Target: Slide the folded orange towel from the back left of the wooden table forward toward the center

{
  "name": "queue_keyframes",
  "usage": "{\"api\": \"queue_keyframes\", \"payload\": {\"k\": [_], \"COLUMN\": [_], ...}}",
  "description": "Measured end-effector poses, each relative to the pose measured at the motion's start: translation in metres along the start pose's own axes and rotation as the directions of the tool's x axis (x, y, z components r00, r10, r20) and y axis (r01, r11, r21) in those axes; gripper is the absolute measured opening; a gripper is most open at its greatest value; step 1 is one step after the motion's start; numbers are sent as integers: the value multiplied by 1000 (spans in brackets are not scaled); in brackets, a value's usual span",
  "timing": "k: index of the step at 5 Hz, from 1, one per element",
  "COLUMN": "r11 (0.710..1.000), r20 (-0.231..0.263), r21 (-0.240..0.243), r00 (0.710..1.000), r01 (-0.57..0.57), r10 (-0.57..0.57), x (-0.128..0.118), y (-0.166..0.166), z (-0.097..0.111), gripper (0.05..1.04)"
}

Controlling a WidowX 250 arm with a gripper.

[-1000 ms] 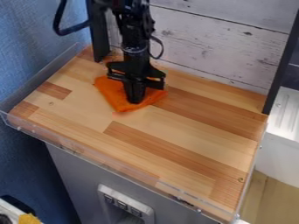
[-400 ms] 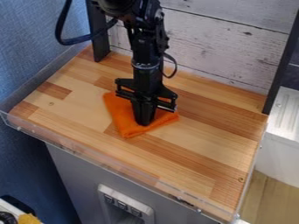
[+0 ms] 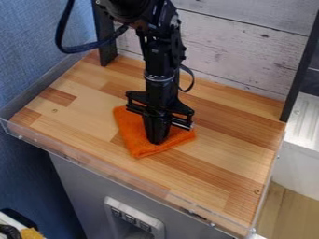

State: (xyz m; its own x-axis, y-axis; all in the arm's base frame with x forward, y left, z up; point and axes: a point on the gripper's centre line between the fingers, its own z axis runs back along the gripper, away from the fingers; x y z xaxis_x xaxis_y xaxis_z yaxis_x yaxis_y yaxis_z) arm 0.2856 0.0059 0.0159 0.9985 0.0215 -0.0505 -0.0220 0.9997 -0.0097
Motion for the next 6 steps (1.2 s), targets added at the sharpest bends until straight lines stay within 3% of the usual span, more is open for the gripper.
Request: {"api": "queue_keyframes", "payload": {"k": [1, 3, 4, 6], "r11": [1000, 999, 999, 999], "r20": [26, 47, 59, 67], "r21": [0, -3, 3, 14], "r00": [1000, 998, 998, 997], "r01": [13, 34, 34, 31], "r10": [-13, -34, -34, -32], "x": [-2, -2, 1, 3], "y": [-2, -11, -19, -41], "z": [14, 41, 50, 66], "gripper": [224, 779, 994, 999]}}
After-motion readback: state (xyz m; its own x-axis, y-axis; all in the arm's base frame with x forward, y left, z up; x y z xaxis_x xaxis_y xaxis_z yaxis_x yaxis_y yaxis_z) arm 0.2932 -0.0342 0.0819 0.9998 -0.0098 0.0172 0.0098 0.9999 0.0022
